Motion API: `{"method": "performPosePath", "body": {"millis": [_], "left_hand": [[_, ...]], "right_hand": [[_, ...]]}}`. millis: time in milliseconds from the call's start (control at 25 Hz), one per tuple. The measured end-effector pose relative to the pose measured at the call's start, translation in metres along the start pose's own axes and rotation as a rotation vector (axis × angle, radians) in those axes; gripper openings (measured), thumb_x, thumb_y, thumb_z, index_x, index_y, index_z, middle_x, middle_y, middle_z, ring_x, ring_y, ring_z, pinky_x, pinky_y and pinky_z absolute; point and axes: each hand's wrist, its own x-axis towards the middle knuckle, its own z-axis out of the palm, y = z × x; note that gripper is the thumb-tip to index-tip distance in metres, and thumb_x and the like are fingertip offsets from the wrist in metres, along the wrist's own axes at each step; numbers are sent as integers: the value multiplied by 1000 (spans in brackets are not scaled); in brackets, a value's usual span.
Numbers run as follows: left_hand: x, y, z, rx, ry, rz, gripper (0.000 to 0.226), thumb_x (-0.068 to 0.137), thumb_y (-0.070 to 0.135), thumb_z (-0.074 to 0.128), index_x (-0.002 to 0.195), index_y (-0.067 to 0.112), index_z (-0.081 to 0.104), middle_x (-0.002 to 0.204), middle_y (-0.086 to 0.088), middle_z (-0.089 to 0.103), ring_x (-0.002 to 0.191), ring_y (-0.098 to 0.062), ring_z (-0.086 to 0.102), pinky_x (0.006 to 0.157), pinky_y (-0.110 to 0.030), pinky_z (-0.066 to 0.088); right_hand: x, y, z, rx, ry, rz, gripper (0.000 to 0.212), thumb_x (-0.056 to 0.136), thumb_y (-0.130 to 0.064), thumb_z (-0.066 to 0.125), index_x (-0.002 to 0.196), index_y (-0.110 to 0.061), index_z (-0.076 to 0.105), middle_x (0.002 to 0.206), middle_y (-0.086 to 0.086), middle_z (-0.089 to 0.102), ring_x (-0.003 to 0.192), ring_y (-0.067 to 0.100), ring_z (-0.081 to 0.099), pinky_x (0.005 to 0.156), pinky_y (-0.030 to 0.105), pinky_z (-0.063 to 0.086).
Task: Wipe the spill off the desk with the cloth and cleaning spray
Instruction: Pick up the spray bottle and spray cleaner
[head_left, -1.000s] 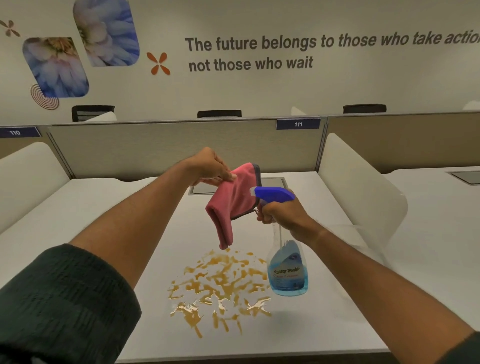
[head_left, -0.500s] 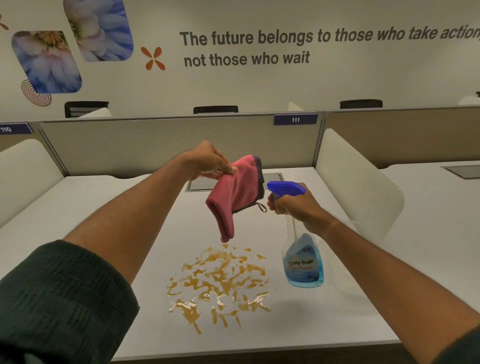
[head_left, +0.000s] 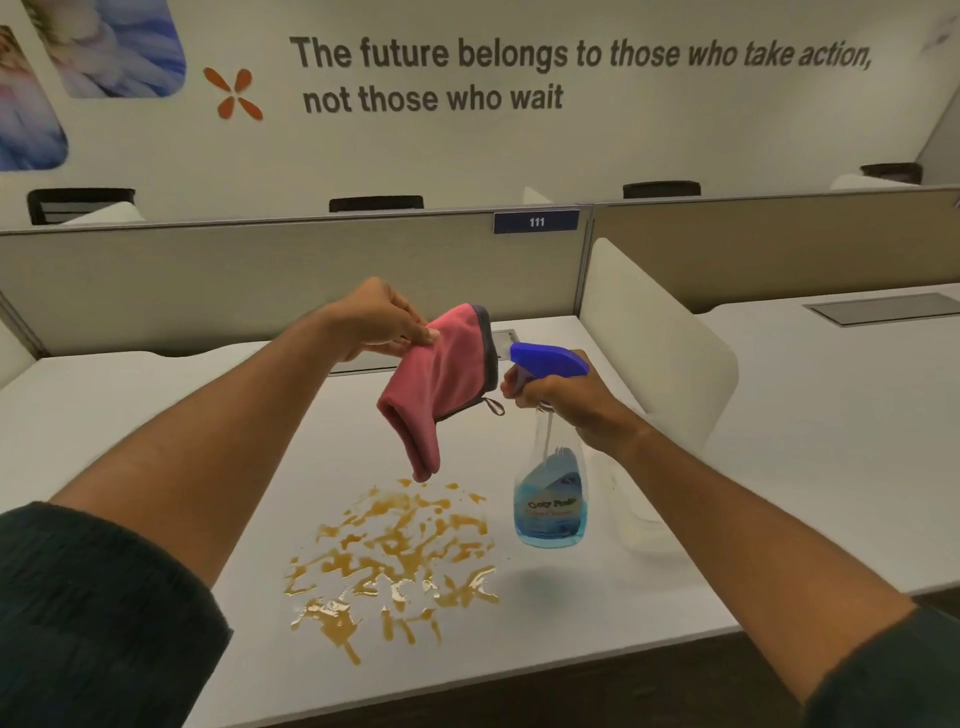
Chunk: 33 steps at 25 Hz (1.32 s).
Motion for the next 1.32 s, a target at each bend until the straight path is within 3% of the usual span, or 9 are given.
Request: {"method": "performPosePath", "body": {"millis": [160,440,560,720,800,920,1000,1160,1320], "left_hand": [[3,0,11,8,-8,15,17,70,2,81,83,-1,71,77,-11,71,62,-14,69,56,-20,58],[12,-2,31,15,-35,13,16,70,1,80,83,-2,71,78,-12,71,66,-16,69,58,-22,59],[16,-5,38,9,-44,14,13,70,1,80,79,-1,72,77,-13,71,68,-19,69,66,-27,61],[20,-11,43,33,-49,7,16,70,2,81,82,-2,73,77,-13,71,69,-19,69,70,-29,61],[21,-14,44,40,-40,2,17,69,3,82,83,-3,73,77,-13,71,67,-18,69,67,-27,61],[21,-20,44,58,-22,-11,20,69,4,83,85,-4,74,78,-14,73,69,-19,70,68,-28,61],[20,-25,43,57,-11,-24,21,69,4,83,86,-4,73,80,-15,73,71,-21,71,68,-29,61],[19,-31,42,58,3,-41,22,69,3,83,87,-6,73,83,-17,74,72,-22,72,67,-28,61],[19,-35,40,64,19,-56,22,68,4,84,86,-5,73,83,-18,74,73,-22,72,69,-30,61]], "right_hand": [[0,0,-26,51,31,-19,22,77,7,63,91,-9,69,93,11,73,89,19,69,75,24,57],[8,17,-43,204,299,60,35,81,1,71,101,-23,55,91,-5,65,87,19,63,66,20,53],[16,36,-44,246,442,81,46,83,-7,73,122,-16,50,105,0,63,94,20,61,66,19,53],[27,53,-38,205,592,82,41,86,-9,71,115,-21,44,102,1,57,81,19,57,68,21,51],[35,62,-34,197,642,120,47,86,-14,73,124,-17,45,113,6,55,87,22,59,65,17,52],[47,72,-28,180,662,185,64,85,-23,74,138,-16,40,132,11,49,110,28,57,75,24,55],[53,76,-22,143,653,182,65,86,-24,73,139,-16,39,135,11,47,109,25,54,78,26,52],[59,76,-13,139,666,142,55,87,-25,72,132,-17,42,121,4,47,108,25,53,86,32,53],[63,73,-5,111,670,154,50,88,-25,71,129,-13,44,109,-2,41,94,19,49,92,37,53]]}}
